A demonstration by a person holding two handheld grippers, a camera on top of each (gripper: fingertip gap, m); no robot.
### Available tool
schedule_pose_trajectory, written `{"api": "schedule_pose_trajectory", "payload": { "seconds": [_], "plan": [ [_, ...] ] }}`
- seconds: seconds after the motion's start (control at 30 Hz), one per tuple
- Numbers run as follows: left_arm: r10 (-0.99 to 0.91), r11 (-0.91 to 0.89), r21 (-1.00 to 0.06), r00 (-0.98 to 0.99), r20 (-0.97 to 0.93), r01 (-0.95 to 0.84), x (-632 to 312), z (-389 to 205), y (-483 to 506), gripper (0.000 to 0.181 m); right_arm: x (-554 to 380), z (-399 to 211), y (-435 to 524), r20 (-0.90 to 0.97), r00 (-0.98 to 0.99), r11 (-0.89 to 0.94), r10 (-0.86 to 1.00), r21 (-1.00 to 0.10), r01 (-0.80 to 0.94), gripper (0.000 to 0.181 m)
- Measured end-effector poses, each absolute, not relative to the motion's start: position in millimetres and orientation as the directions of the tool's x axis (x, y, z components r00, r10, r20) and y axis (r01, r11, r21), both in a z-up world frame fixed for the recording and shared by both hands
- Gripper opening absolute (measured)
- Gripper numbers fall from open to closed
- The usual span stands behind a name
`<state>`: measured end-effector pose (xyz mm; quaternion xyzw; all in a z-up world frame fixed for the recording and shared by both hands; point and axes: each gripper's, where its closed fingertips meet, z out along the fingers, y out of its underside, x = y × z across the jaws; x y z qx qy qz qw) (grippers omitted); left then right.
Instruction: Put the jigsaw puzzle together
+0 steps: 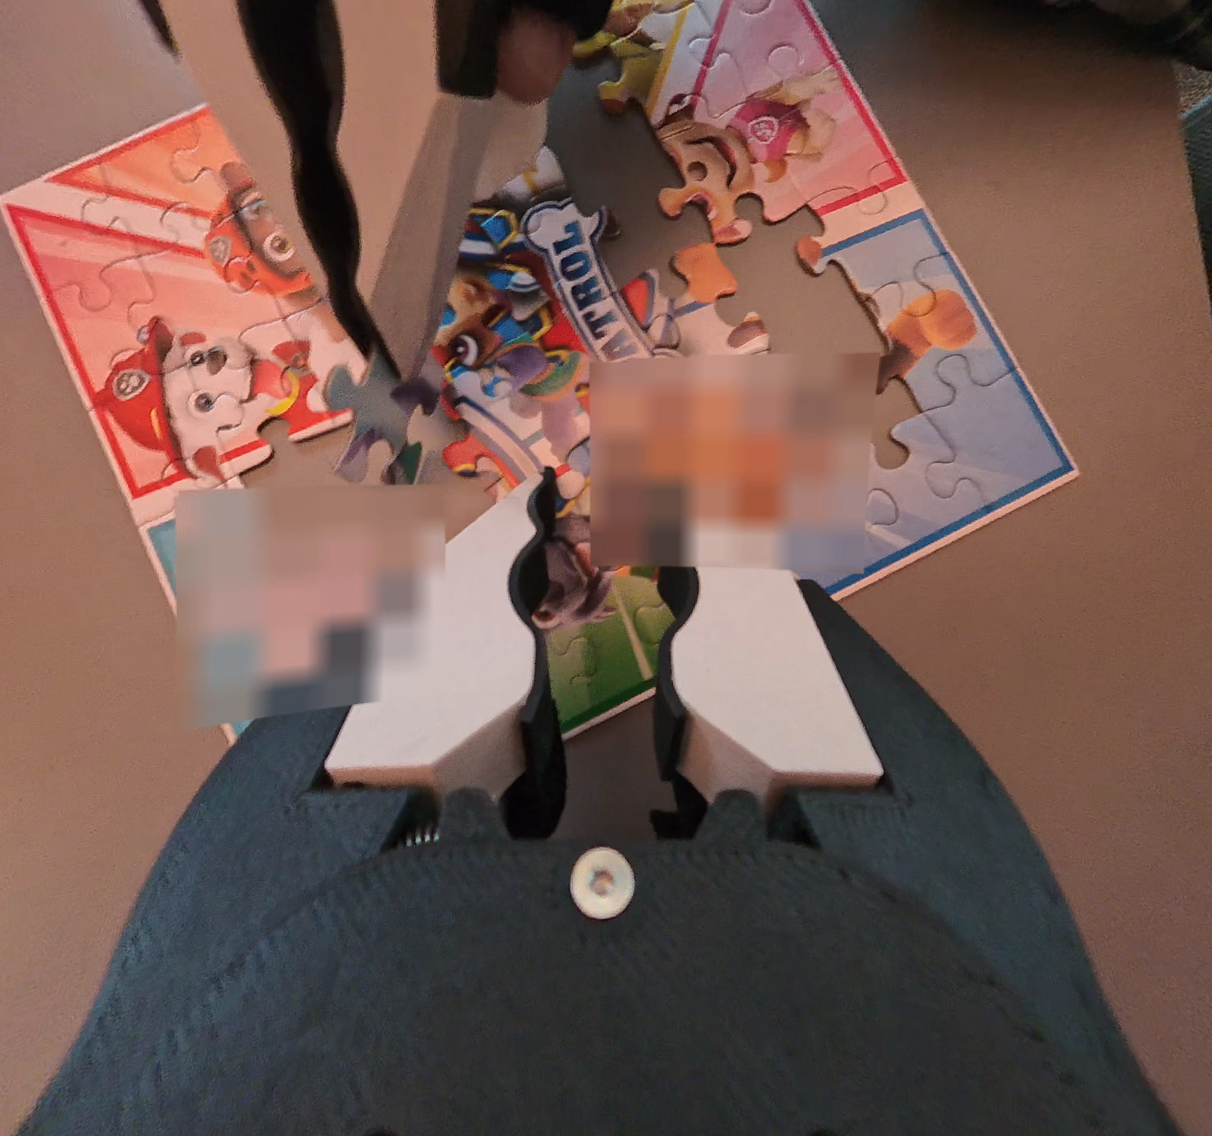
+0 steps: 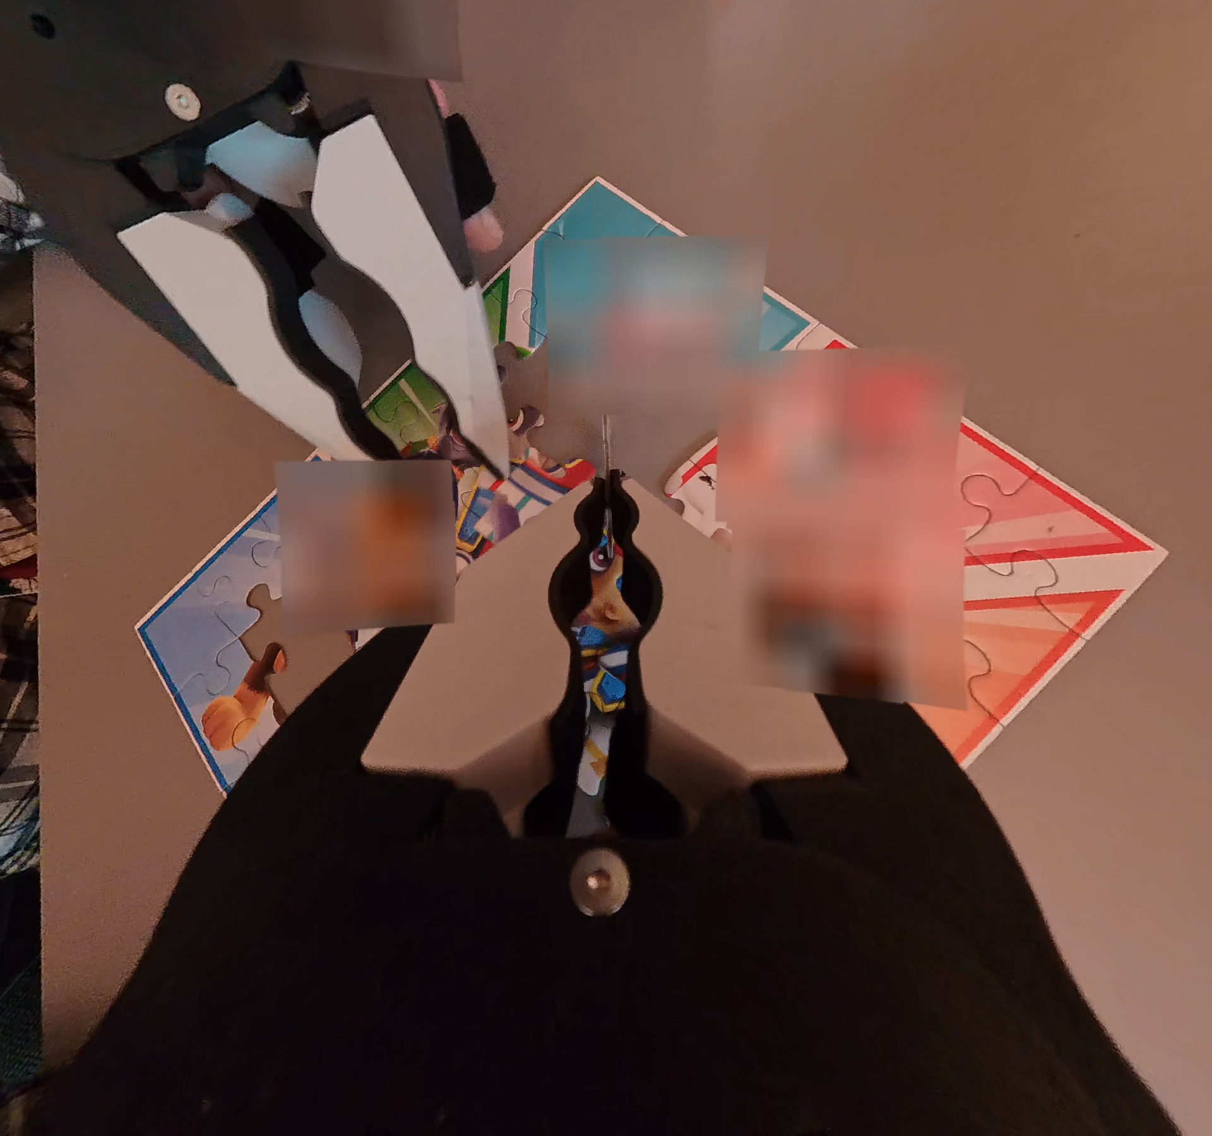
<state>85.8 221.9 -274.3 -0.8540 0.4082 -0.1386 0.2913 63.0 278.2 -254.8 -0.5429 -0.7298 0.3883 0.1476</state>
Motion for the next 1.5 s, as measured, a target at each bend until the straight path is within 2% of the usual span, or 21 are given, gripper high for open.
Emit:
{"api": "schedule_pose_trajectory", "payload": {
  "seconds": [0.03, 0.23, 0.5, 0.73, 0.9, 1.07, 1.17, 1.33, 1.5],
  "plan": [
    [-0.786, -0.488, -0.609, 0.618, -0.005, -0.625, 90.4, -274.5, 220.3, 0.028, 63.0, -254.9, 276.8, -0.209, -0.372, 0.111, 0.904, -0.727, 0.678, 0.0],
    [-0.853, -0.422, -0.616, 0.521, 0.021, -0.665, 121.0, -272.2, 201.8, 0.03, 68.2, -255.9, 268.2, -0.237, -0.41, 0.124, 0.881, -0.72, 0.683, 0.0],
    [-0.763, -0.459, -0.63, 0.641, -0.082, -0.627, 103.6, -273.2, 228.4, 0.038, 71.6, -248.1, 282.4, -0.245, -0.369, 0.072, 0.897, -0.743, 0.666, 0.0],
    [-0.737, -0.535, -0.598, 0.676, -0.015, -0.597, 111.1, -274.6, 219.3, 0.047, 72.7, -247.0, 284.8, -0.255, -0.363, 0.056, 0.896, -0.747, 0.663, 0.0],
    [-0.75, -0.574, -0.595, 0.653, 0.105, -0.563, 118.4, -272.0, 193.8, 0.042, 73.1, -244.7, 286.5, -0.257, -0.36, 0.046, 0.897, -0.754, 0.655, 0.0],
    [-0.722, -0.552, -0.642, 0.69, 0.049, -0.531, 110.1, -263.7, 191.7, 0.043, 73.5, -241.2, 288.5, -0.254, -0.359, 0.042, 0.898, -0.764, 0.644, 0.0],
    [-0.668, -0.588, -0.596, 0.744, -0.023, -0.547, 98.8, -277.6, 192.9, 0.05, 73.7, -239.9, 289.7, -0.252, -0.356, 0.038, 0.9, -0.768, 0.64, 0.0],
    [-0.663, -0.585, -0.62, 0.749, -0.005, -0.522, 92.8, -277.9, 189.0, 0.054, 73.1, -238.6, 289.7, -0.246, -0.358, 0.041, 0.901, -0.772, 0.634, 0.0],
    [-0.662, -0.596, -0.599, 0.75, -0.01, -0.534, 68.3, -277.4, 189.7, 0.053, 73.2, -236.8, 290.6, -0.242, -0.357, 0.04, 0.902, -0.777, 0.628, 0.0]
  ]
}}
